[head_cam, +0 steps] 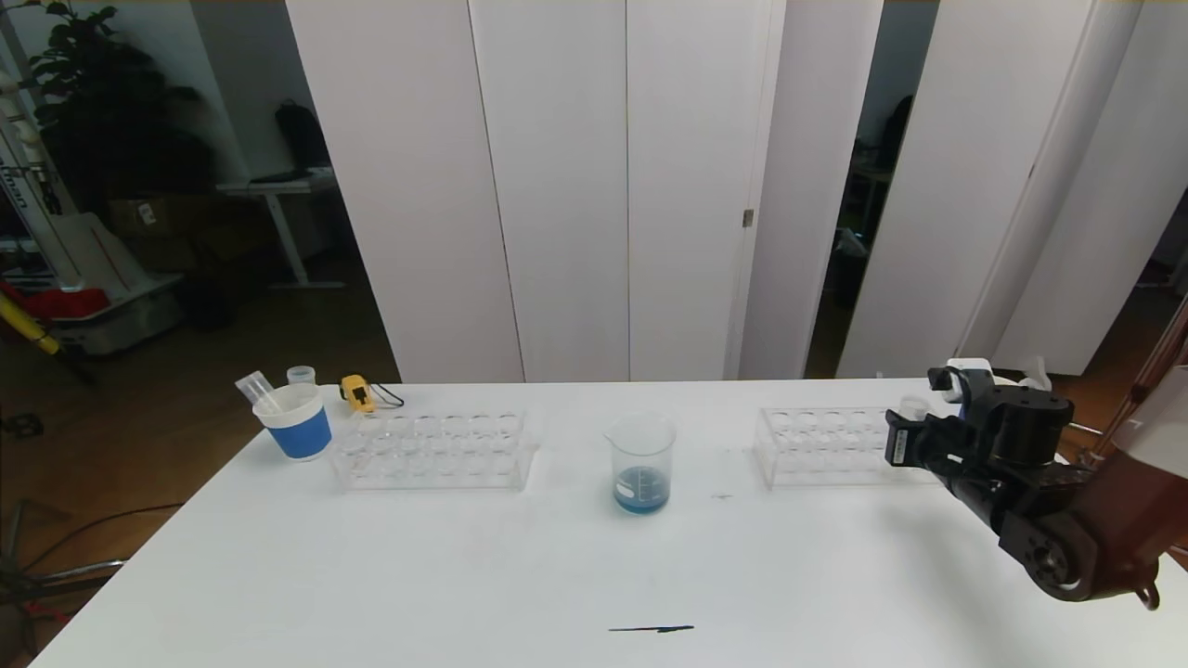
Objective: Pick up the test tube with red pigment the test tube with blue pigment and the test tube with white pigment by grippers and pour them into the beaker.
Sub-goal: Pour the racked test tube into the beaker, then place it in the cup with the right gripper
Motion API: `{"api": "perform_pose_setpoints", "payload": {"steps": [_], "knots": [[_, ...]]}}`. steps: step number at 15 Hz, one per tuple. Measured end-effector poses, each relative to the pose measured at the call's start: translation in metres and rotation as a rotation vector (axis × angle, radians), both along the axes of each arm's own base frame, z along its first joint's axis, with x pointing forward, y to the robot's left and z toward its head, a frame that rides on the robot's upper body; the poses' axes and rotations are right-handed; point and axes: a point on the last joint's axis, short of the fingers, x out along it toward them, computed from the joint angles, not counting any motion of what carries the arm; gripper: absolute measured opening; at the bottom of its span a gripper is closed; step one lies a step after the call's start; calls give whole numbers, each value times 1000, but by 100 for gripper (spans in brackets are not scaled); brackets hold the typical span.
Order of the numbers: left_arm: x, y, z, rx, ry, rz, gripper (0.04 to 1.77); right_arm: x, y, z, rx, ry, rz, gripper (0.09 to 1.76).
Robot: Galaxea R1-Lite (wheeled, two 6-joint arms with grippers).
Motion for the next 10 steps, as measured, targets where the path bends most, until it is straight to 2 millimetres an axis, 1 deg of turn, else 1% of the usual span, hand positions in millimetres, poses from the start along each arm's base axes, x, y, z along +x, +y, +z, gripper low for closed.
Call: {"api": "perform_pose_setpoints", "payload": {"steps": [2,6,10], "knots": [[0,0,0,0,0,0,173,0,-1,2,1,-5,-1,58],[0,0,0,0,0,0,173,-2,-3,13,3,-35,-6,58],[0,0,0,0,0,0,173,-4,-3,37,8,-102,3,58]]}}
